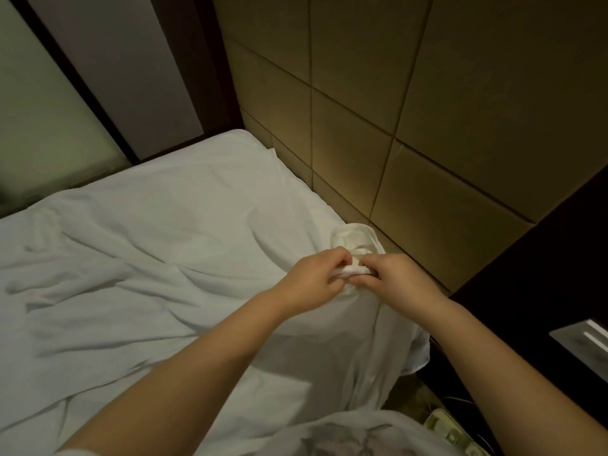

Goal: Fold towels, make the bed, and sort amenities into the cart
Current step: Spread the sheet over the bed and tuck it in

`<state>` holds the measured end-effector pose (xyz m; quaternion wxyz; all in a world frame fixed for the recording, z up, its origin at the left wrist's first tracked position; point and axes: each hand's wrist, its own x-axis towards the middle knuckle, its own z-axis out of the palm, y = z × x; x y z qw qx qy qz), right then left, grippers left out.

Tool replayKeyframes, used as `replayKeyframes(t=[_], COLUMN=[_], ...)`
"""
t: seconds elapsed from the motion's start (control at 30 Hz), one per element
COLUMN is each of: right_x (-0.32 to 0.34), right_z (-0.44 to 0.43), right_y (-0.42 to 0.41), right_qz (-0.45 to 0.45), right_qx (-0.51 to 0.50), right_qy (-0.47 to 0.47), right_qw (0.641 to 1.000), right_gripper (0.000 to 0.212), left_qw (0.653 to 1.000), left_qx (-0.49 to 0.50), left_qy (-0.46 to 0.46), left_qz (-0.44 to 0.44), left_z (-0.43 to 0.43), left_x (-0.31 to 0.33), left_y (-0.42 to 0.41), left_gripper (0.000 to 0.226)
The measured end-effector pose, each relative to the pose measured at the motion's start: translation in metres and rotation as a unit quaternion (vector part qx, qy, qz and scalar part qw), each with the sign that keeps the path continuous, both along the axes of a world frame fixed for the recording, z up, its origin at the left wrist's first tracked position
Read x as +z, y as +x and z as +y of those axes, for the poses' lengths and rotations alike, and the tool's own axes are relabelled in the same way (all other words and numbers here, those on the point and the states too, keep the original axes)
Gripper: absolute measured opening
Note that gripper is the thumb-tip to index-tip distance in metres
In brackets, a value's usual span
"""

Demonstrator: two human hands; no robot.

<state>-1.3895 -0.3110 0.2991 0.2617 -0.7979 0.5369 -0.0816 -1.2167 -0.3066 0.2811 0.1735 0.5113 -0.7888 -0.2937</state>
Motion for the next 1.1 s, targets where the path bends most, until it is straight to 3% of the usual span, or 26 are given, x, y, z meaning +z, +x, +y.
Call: replayKeyframes(t=[0.1,0.3,0.5,0.7,0.8,0.93,1.03,1.1], right_x=[-0.008,-0.02,-0.022,-0.024,-0.025,-0.032,-0.027,-0.023], right_z=[0.01,0.032,0.049,0.054,0.054,0.047,0.039,0.036], right_y=[0.0,-0.012,-0.024,-0.046,-0.063,-0.079,-0.062,-0.033], right_qz=[0.001,-0.004,-0.014,-0.021,-0.014,0.052,0.006,-0.022], right_qx=[-0.028,-0.109,-0.181,-0.255,-0.3,-0.339,-0.295,-0.195], right_qy=[-0.028,-0.021,-0.007,-0.003,0.009,0.052,0.079,0.117], right_qw=[0.999,0.994,0.983,0.967,0.954,0.938,0.952,0.974], right_gripper=[0.032,0.032,0.028,0.019,0.02,0.022,0.059,0.081], left_qw=[0.996,0.986,0.966,0.973,0.989,0.997,0.997,0.996], left_qx=[-0.007,-0.026,-0.073,-0.072,-0.078,-0.07,-0.079,-0.086], left_qy=[0.0,-0.023,-0.042,0.0,0.018,-0.019,-0.005,0.011], left_qz=[-0.09,-0.164,-0.244,-0.218,-0.121,-0.02,-0.022,-0.032], left_z=[0.001,-0.013,-0.035,-0.046,-0.044,-0.027,-0.003,0.009], left_x=[-0.022,-0.05,-0.064,-0.077,-0.08,-0.074,-0.073,-0.07], left_y=[0.012,0.021,0.028,0.041,0.038,0.021,0.008,-0.002], left_gripper=[0.021,0.008,0.015,0.02,0.035,0.021,0.034,0.038])
